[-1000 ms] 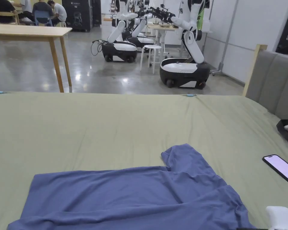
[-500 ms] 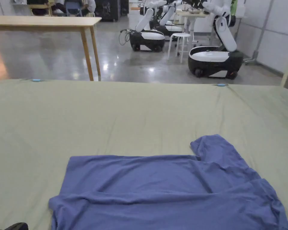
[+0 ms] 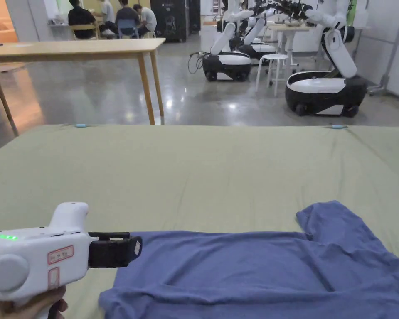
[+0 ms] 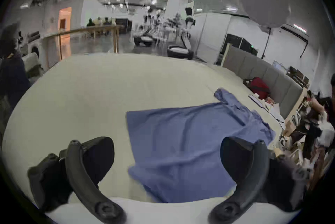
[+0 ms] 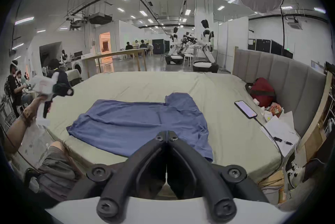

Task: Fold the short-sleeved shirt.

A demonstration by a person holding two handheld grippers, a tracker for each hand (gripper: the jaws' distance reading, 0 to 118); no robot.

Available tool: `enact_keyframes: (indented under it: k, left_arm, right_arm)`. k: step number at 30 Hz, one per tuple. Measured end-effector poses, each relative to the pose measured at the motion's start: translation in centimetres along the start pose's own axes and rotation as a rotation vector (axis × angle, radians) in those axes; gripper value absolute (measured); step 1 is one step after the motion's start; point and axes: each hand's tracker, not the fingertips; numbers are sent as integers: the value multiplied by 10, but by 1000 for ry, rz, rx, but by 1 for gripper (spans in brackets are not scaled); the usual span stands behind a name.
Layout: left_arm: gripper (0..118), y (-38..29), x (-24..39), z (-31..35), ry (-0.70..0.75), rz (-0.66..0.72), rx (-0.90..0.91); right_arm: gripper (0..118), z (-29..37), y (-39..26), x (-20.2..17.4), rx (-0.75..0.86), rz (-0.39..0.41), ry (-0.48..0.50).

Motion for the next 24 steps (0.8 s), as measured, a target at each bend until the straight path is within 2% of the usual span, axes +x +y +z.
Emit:
enact_keyframes:
  k: [4,8,12,16,17,19,21,22,23,24]
  left_arm:
    - [118,27,-13,-76,100,-37,-151]
    - [116,39,-34,-139,70,-51,-246]
    - [116,39,-37,-173,55,-73,-286]
    - [113,21,-28,-184,115,-170,-374]
    - [103,15,-24,-183,123,-202,-379]
    - [93,10,-13,-172,145,-230,-297]
    - [47,6,-6,-163,88,-188,-292]
    - [12,5,-2,-159,47,-201,-273]
    - [1,3,5,-156,15,-210,-266]
    - [1,4,10,-152,120,-281,-232]
  right_arm:
    - [0,-14,-6,2,-73,-12,-19]
    - [0,-27,-8,5,-122,-16,-47]
    - [0,-34,-4,6,-141,-7,-63]
    - [0,-36,-3,7,-145,-4,-68]
    - [0,-37,-3,7,-146,-4,-66]
    - [0,-38,-5,7,-149,-4,-61]
    - [0,-40,-6,7,-162,-7,-55]
    - [0,-42,-7,6,-167,-8,-53]
    - [0,-43,-8,6,-170,-9,-49]
    - [0,-43,-9,5,-172,-8,-47]
